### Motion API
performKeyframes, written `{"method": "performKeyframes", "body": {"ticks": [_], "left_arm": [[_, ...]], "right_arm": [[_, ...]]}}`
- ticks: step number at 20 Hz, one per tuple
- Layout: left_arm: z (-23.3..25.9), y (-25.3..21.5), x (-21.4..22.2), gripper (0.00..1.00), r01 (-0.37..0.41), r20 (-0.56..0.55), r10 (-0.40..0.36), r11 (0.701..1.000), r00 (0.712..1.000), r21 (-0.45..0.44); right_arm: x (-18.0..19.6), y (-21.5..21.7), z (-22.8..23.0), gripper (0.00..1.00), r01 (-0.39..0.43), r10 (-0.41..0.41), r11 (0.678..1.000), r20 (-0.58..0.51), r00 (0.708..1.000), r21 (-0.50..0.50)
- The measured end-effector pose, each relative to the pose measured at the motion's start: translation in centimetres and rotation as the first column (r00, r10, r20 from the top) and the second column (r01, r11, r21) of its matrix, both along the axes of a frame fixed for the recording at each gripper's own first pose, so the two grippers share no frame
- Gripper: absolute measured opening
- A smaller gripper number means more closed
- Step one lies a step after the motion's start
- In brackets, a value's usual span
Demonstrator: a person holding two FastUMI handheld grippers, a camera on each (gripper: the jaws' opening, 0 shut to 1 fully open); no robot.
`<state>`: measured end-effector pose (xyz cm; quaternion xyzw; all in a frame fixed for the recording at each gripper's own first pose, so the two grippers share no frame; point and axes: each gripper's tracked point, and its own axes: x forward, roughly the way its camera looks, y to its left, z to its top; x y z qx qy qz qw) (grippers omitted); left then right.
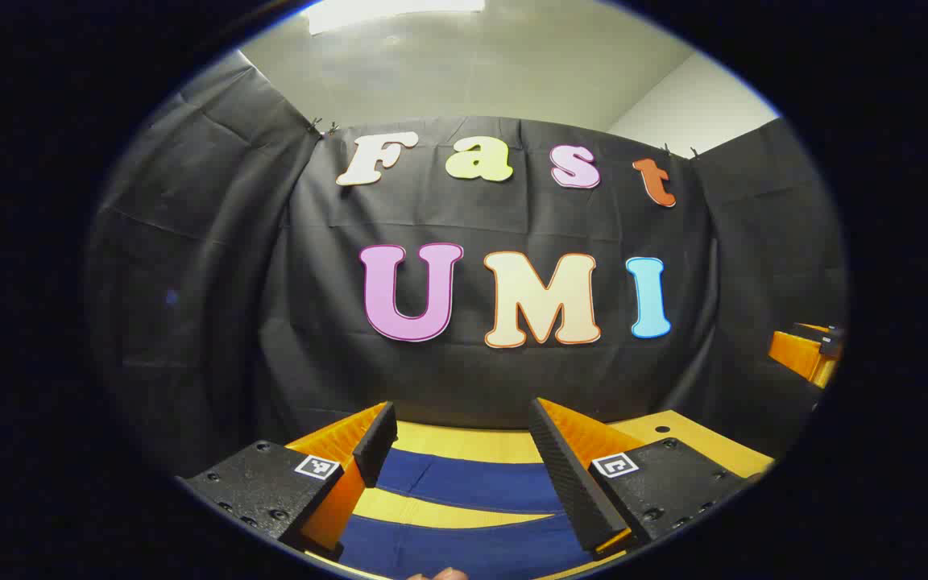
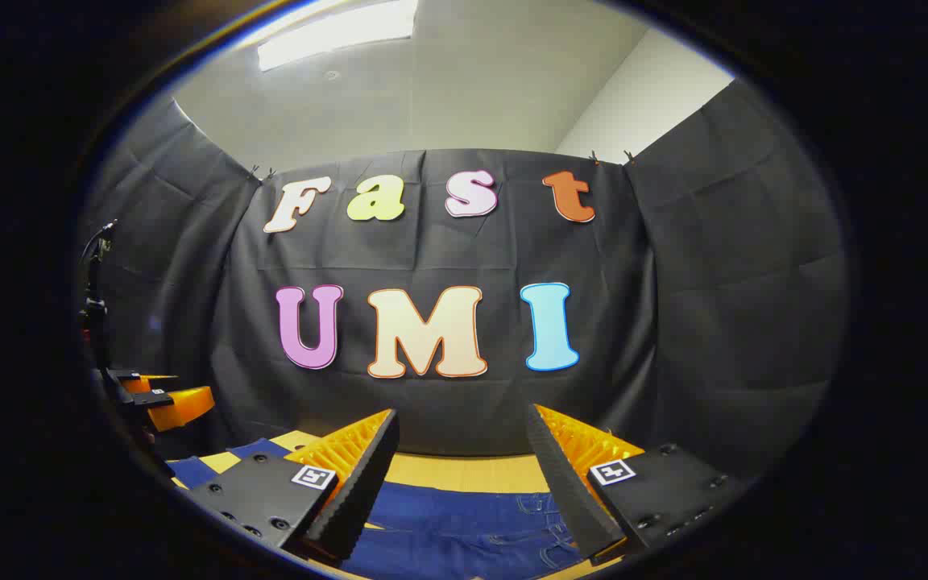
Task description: Grasp the waist and the cuffs of the jeans and fold them to make the two legs overlap; first hold the waist and fold one-third of the jeans toward the cuffs, then hold the cuffs and fold the remaining one-third in the same direction to finish folding.
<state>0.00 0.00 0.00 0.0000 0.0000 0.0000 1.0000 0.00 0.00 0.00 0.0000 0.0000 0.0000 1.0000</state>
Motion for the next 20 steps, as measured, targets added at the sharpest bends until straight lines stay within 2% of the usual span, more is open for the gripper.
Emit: {"method": "performKeyframes", "body": {"ticks": [15,18,20], "left_arm": [[-1.9,-0.7,0.4,0.98,-0.008,-0.039,0.009,1.0,0.999,0.021],[-2.9,-0.1,-0.2,0.99,-0.012,-0.069,0.015,0.999,0.998,0.044],[-3.7,1.9,-1.2,0.99,-0.038,-0.09,0.045,0.996,0.995,0.078]], "right_arm": [[1.3,-0.1,-1.2,1.0,-0.045,0.046,0.999,-0.018,0.999,0.025],[1.8,0.4,-1.9,1.0,-0.079,0.08,0.995,-0.017,0.997,0.057],[1.9,1.1,-2.7,0.98,-0.12,0.123,0.99,-0.033,0.992,0.073]]}}
